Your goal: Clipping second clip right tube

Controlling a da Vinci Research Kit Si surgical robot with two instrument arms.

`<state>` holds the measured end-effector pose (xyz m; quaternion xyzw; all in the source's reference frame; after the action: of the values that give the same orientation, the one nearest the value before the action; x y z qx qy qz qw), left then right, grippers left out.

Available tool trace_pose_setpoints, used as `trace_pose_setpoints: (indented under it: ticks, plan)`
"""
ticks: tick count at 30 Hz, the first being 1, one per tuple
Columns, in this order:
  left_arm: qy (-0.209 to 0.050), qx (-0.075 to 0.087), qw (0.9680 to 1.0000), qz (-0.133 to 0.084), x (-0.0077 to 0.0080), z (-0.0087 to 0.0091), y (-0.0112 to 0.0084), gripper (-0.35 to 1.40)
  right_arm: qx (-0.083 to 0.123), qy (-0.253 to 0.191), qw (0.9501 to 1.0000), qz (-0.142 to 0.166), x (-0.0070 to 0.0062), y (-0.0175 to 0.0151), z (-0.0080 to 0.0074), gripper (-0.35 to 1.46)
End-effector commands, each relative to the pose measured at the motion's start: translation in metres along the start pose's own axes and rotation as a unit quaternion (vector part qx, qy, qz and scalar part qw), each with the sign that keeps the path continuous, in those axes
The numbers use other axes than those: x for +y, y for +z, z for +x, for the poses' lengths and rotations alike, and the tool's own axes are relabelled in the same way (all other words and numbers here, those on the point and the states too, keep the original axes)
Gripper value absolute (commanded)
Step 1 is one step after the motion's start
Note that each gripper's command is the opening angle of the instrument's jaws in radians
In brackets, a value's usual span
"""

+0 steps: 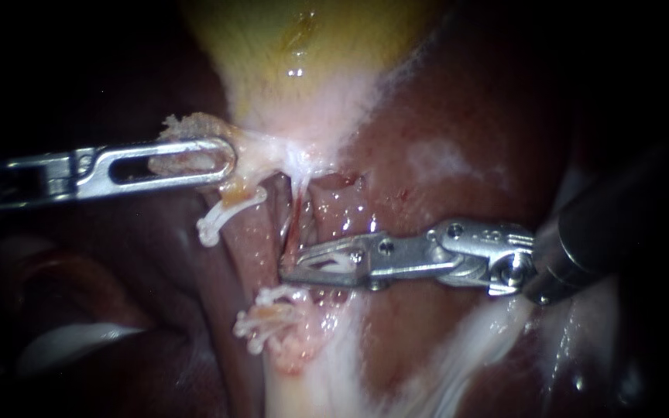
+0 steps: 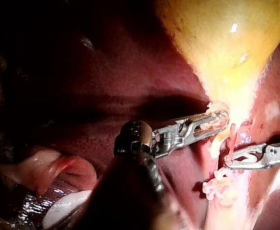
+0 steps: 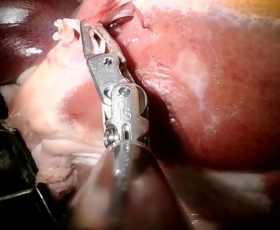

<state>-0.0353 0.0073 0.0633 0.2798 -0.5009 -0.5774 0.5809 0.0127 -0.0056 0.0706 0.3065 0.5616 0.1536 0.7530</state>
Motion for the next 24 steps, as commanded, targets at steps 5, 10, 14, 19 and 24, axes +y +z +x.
trace_pose_setpoints:
  ticks: [5, 10, 14, 19, 24]
  plan:
    - [0.000, 0.000, 1.0000, 0.000, 0.0000, 0.0000, 0.0000, -0.35, 0.000, 0.000, 1.0000, 0.000, 0.0000, 0.0000, 0.0000, -0.13]
    - [0.000, 0.000, 1.0000, 0.000, 0.0000, 0.0000, 0.0000, -0.35, 0.000, 0.000, 1.0000, 0.000, 0.0000, 0.0000, 0.0000, -0.13]
    - [0.000, 0.000, 1.0000, 0.000, 0.0000, 0.0000, 0.0000, -0.35, 0.000, 0.000, 1.0000, 0.000, 0.0000, 0.0000, 0.0000, -0.09]
    - [0.000, 0.000, 1.0000, 0.000, 0.0000, 0.0000, 0.0000, -0.35, 0.000, 0.000, 1.0000, 0.000, 0.0000, 0.0002, 0.0001, 0.16]
    - [0.000, 0.000, 1.0000, 0.000, 0.0000, 0.0000, 0.0000, -0.35, 0.006, 0.000, 1.0000, -0.001, 0.0000, 0.0007, 0.0003, 0.37]
